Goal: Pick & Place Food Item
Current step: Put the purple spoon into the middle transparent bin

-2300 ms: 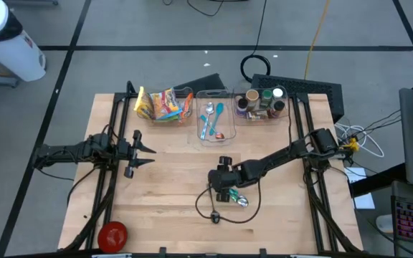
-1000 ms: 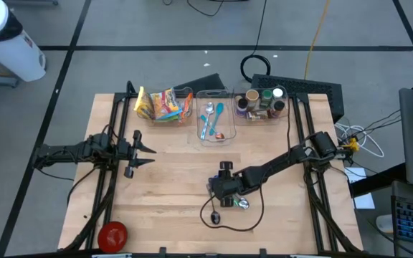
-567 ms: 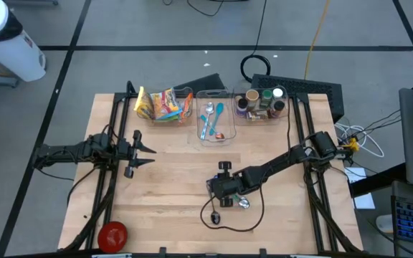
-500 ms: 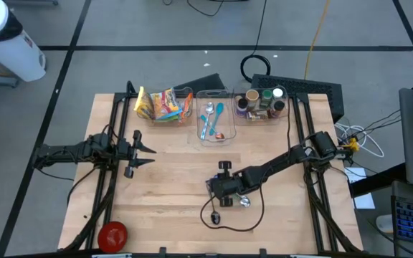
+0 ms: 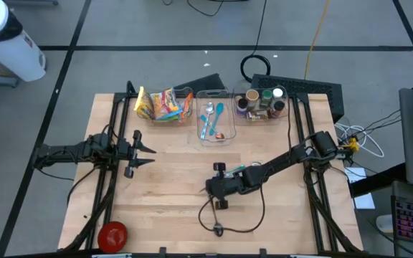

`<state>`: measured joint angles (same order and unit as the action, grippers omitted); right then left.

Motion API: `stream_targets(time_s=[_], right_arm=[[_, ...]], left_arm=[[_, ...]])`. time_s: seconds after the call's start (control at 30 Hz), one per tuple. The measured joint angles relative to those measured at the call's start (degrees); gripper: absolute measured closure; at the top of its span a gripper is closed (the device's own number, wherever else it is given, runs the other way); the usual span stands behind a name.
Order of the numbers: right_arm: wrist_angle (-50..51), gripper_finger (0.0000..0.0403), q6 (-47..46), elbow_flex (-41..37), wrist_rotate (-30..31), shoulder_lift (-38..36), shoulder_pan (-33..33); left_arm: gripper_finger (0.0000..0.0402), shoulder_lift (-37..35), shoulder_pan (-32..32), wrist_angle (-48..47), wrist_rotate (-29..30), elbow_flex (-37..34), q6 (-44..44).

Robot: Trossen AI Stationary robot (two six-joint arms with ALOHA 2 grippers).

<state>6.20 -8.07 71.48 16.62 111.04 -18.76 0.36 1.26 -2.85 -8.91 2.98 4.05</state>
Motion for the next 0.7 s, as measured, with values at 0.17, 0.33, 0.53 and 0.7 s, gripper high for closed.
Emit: stream_targets(time_s=[0.17, 0.33, 0.53, 0.7], right_arm=[[-6.2, 0.0401, 1.7, -0.1, -3.4, -0.6, 0.0], [-12.6, 0.0402, 4.1, -0.9, -3.3, -3.1, 0.0], [-37.6, 0.0402, 5.4, -12.6, -7.1, -11.0, 3.8], [-59.3, 0.0402, 1.4, -24.7, -10.8, -17.8, 11.4]], left_arm=[[0.0249, 0.0, 0.0, 0.0, 0.0, 0.0, 0.0], [0.0249, 0.0, 0.0, 0.0, 0.0, 0.0, 0.0], [0.0249, 0.0, 0.0, 0.0, 0.0, 0.0, 0.0], [0.0249, 0.0, 0.0, 0.0, 0.0, 0.0, 0.0]])
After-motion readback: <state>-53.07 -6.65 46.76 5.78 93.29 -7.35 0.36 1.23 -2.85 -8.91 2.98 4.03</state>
